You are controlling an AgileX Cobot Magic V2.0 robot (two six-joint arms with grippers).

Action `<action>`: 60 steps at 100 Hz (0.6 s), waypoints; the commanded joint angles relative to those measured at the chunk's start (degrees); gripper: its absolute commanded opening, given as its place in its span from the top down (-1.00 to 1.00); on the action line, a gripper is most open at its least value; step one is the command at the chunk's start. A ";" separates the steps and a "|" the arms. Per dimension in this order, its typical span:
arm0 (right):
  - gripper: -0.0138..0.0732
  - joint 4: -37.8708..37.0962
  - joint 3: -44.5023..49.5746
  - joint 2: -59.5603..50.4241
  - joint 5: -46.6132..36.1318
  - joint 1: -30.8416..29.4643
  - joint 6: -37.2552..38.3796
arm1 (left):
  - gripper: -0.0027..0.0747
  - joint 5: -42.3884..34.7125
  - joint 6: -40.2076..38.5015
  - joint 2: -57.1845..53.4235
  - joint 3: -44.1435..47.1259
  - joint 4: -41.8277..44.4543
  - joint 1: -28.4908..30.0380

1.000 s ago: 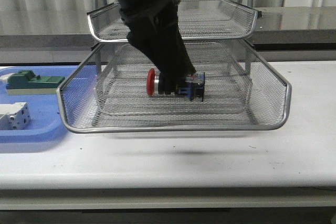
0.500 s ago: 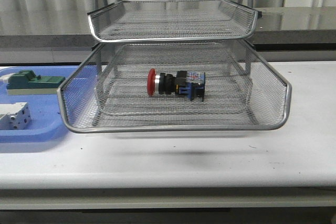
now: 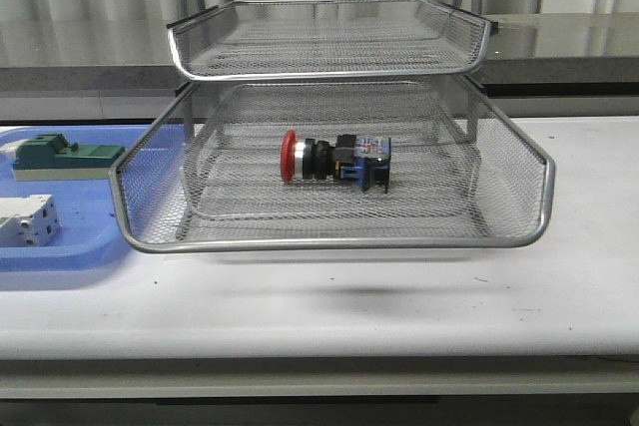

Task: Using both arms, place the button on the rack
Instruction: 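Raise the left gripper away from the rack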

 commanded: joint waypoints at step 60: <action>0.84 -0.81 -1.95 0.03 -2.85 -0.03 -0.01 | -0.12 -41.26 -15.15 -39.43 40.41 -8.89 14.18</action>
